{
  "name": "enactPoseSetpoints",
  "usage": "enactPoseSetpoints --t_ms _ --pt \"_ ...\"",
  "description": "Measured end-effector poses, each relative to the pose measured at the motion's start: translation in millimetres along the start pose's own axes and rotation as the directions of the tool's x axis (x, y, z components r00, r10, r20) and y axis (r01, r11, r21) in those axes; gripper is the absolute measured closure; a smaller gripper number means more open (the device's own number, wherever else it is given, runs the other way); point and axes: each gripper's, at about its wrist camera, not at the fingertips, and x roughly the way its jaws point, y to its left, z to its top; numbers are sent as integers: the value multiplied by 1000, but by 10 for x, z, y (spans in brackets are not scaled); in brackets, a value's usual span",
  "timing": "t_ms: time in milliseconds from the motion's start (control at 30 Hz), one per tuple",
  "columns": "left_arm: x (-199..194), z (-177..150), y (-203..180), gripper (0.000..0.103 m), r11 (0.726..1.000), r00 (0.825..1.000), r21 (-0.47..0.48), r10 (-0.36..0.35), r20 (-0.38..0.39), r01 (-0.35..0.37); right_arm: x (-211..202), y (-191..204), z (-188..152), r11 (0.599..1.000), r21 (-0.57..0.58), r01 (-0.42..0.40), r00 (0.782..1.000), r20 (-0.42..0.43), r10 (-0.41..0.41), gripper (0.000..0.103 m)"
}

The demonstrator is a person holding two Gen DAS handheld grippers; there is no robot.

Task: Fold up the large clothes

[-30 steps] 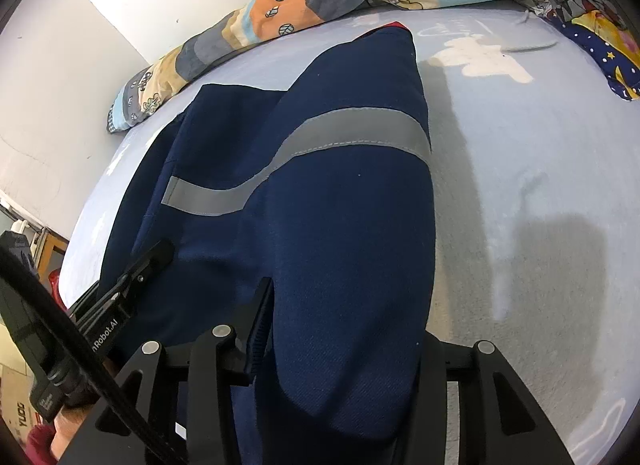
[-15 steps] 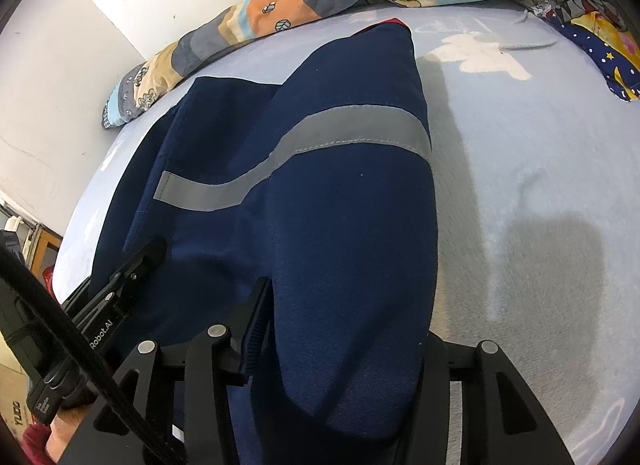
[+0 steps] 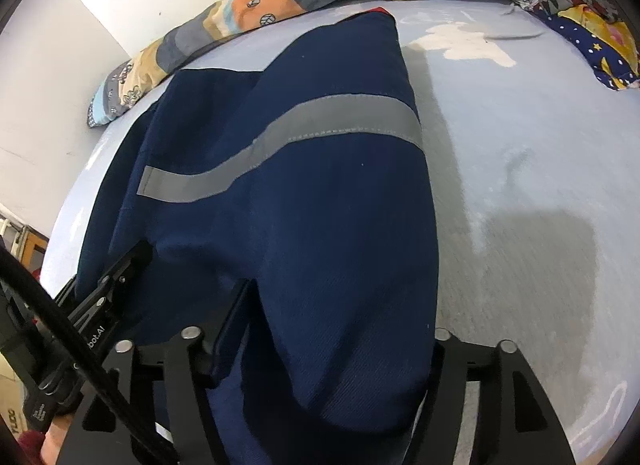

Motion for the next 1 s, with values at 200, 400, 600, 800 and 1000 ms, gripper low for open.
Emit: enactPoseSetpoints --t_ms 200,400,600,800,1000 --pt "-17 -78 119 32 999 999 -47 27 -18 -27 -106 -2 -106 998 6 64 998 -7 -64 23" --pt "-121 -179 237 25 995 997 -73 67 -30 -69 -643 160 -374 976 -63 208 973 115 -200 38" --pt "-306 -384 277 24 992 995 -74 103 -17 -104 -850 440 -791 966 -191 173 980 127 -151 75" --pt "-421 -573 307 24 993 994 -43 109 4 -109 -526 413 -986 958 -195 211 976 -1 -216 75" --pt "-778 -388 400 25 992 987 -40 126 95 -123 -735 332 -771 989 -86 119 993 3 -119 72"
